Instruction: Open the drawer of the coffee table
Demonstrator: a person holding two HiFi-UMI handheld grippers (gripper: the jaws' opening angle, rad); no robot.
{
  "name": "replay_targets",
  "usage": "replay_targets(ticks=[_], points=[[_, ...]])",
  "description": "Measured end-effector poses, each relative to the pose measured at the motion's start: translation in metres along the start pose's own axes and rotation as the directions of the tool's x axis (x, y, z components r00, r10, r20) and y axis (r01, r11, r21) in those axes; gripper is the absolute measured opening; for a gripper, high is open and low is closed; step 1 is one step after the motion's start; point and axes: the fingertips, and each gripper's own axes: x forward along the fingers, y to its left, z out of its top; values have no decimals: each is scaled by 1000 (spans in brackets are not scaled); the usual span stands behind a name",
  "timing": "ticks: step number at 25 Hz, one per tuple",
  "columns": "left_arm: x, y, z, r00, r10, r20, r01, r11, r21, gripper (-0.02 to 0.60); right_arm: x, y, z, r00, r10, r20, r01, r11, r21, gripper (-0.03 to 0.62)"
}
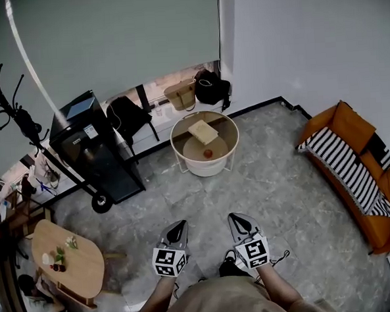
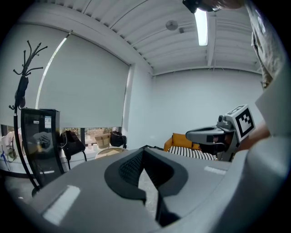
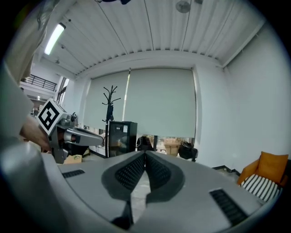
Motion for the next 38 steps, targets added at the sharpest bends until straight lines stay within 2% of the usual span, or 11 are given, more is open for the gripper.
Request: replay_targets(ticks=[4, 9, 15, 20, 28, 32, 38], points=[[35, 2, 5, 1000, 20, -11, -20, 1000, 1, 5, 18, -35, -5, 1000, 21, -13, -20, 999, 30, 6], [83, -4, 12, 999, 26, -21, -26, 1000, -11, 6, 34, -81, 0, 999, 28, 24, -29, 998, 57, 6], [125, -5, 26, 998, 48, -30, -48, 999, -14, 6, 48, -122, -5, 998, 57, 42, -60, 995, 83, 6], [144, -5, 19, 995, 77, -69, -79, 996, -37, 6, 52, -144, -18, 997, 77, 22, -79, 990, 114, 6], [162, -4, 14, 995, 48, -93, -53, 997, -53, 6, 65, -156, -20, 998, 49, 38, -54, 989, 138, 6], [170, 10, 15, 996, 27, -79, -32, 998, -56, 6, 78, -152, -21, 999, 41, 18, -43, 991, 127, 6], [180, 38, 20, 998, -4, -64, 0, 998, -63, 5, 102, -149, -1, 1000, -4, 25, 2, 995, 96, 6]])
